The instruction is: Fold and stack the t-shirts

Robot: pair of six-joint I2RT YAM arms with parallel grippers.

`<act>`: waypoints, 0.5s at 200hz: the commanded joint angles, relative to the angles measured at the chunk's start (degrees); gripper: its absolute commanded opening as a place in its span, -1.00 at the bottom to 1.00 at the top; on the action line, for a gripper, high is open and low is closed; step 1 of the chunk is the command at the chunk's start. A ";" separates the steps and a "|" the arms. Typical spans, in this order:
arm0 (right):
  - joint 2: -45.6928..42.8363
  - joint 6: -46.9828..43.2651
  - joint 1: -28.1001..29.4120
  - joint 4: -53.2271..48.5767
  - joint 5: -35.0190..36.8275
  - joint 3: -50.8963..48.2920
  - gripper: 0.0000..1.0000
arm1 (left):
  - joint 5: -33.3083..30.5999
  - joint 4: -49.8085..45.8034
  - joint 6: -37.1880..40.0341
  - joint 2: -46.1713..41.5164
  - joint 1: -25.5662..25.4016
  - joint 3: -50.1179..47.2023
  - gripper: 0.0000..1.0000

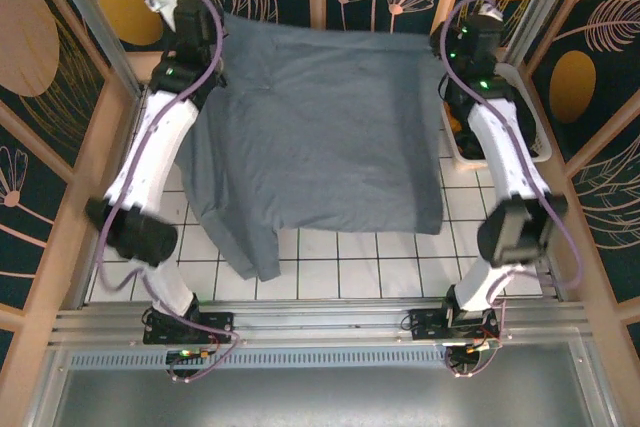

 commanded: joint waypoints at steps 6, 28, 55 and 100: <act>15.42 1.95 -3.25 -19.29 -10.19 16.12 0.12 | 26.38 -24.85 -9.27 22.13 9.17 21.36 0.26; 13.66 0.20 -1.40 -18.18 -8.17 9.96 0.14 | 25.06 -41.16 -7.91 31.98 9.64 37.24 0.61; 4.00 1.51 2.03 -12.19 -6.57 -7.95 0.13 | 26.02 -31.09 -7.58 17.97 9.11 7.70 0.60; -8.53 8.61 11.90 -8.87 -7.22 -34.26 -0.02 | 32.80 -14.56 -11.53 0.05 9.09 -36.05 0.34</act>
